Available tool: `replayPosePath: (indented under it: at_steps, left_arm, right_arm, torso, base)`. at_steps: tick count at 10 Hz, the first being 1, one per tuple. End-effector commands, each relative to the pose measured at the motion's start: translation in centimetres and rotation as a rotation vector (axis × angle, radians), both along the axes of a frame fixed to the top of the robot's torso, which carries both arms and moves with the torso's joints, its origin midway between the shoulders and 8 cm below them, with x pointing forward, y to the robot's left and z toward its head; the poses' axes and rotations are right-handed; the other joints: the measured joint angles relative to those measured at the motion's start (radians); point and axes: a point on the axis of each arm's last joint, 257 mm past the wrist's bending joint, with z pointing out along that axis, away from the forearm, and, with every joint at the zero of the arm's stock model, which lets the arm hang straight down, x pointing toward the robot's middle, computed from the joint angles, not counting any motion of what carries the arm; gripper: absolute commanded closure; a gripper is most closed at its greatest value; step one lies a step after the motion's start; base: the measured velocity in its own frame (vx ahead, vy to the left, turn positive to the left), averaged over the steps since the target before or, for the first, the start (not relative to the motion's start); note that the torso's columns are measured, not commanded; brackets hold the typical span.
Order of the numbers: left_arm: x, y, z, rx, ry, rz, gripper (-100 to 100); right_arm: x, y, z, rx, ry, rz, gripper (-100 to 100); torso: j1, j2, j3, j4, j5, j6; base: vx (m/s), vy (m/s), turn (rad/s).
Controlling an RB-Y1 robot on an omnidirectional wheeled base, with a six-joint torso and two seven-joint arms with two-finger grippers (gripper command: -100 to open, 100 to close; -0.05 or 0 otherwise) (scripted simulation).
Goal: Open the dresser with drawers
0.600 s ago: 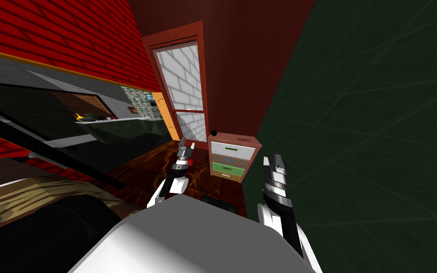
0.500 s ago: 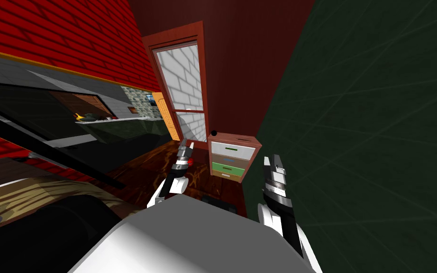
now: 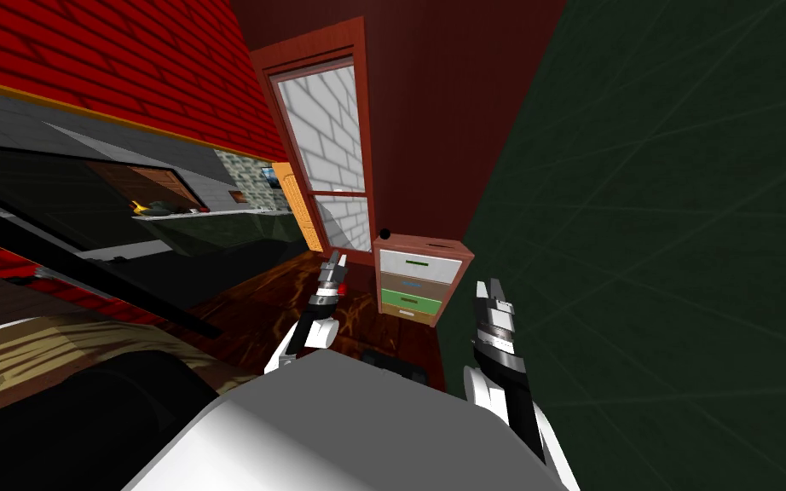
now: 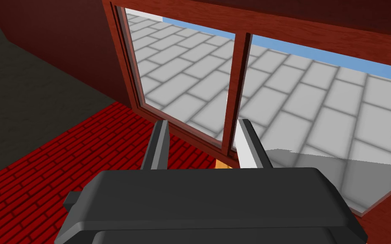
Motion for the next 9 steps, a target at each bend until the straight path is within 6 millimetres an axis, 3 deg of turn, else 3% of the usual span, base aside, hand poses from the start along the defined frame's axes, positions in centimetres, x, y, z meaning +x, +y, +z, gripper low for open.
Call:
replayPosePath:
  at_steps: [1, 3, 4, 6, 9]
  left_arm:
    - [0.0, 0.0, 0.0, 0.000, 0.000, 0.000, 0]
    - [0.0, 0.0, 0.0, 0.000, 0.000, 0.000, 0]
    - [0.0, 0.0, 0.0, 0.000, 0.000, 0.000, 0]
    - [0.0, 0.0, 0.0, 0.000, 0.001, 0.000, 0]
    - [0.0, 0.0, 0.0, 0.000, 0.001, 0.000, 0]
  right_arm:
    - [0.0, 0.0, 0.0, 0.000, 0.000, 0.000, 0]
    - [0.0, 0.0, 0.0, 0.000, 0.000, 0.000, 0]
    - [0.0, 0.4, 0.0, -0.009, -0.001, 0.034, -100]
    - [0.0, 0.9, 0.2, 0.005, -0.008, 0.096, -100]
    - [-0.1, 1.5, 0.7, 0.093, -0.033, 0.207, -100]
  torso:
    - [0.000, 0.074, -0.147, 0.074, 0.000, 0.000]
    - [0.000, 0.222, -0.443, 0.221, 0.000, 0.000]
    - [0.000, 0.295, -0.590, 0.295, 0.000, 0.000]
    - [0.000, 0.338, -0.679, 0.338, 0.000, 0.000]
    - [0.000, 0.341, -0.685, 0.342, 0.000, 0.000]
  base:
    - [0.000, 0.000, 0.000]
    - [0.000, 0.000, 0.000]
    - [0.011, 0.000, 0.017]
    - [0.015, -0.004, 0.031]
    - [0.028, -0.006, 0.040]
